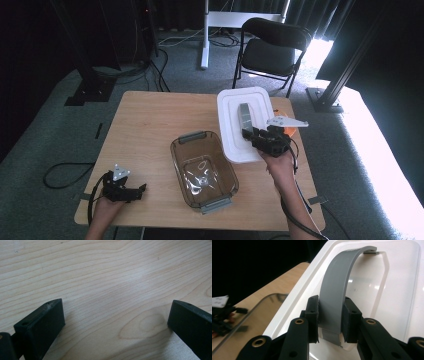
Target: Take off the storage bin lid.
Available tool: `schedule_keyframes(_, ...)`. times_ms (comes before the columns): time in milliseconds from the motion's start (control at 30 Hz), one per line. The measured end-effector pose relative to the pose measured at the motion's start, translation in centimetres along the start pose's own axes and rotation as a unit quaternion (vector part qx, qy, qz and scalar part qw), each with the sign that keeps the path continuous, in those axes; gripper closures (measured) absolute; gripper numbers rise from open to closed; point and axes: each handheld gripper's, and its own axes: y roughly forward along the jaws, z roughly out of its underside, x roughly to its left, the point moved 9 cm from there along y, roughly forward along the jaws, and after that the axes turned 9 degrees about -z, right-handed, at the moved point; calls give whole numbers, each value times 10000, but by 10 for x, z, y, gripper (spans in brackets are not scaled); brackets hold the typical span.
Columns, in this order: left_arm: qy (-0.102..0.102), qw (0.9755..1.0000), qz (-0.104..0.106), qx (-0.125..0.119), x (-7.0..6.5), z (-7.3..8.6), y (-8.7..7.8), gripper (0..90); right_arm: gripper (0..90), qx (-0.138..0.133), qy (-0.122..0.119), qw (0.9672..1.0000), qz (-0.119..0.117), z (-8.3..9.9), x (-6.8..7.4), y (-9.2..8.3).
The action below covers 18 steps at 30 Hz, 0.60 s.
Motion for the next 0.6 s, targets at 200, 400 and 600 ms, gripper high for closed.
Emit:
schedule_keyframes(200, 5, 10000, 0, 2, 0, 0, 0, 13, 709, 78, 93, 9998, 156, -1, -23, 10)
schedule_keyframes(400, 5, 10000, 6, 7, 0, 0, 0, 12, 709, 217, 236, 9993, 173, 10, -42, 28)
schedule_keyframes(600, 5, 10000, 5, 7, 0, 0, 0, 12, 709, 366, 334, 9985, 226, 21, -60, 48)
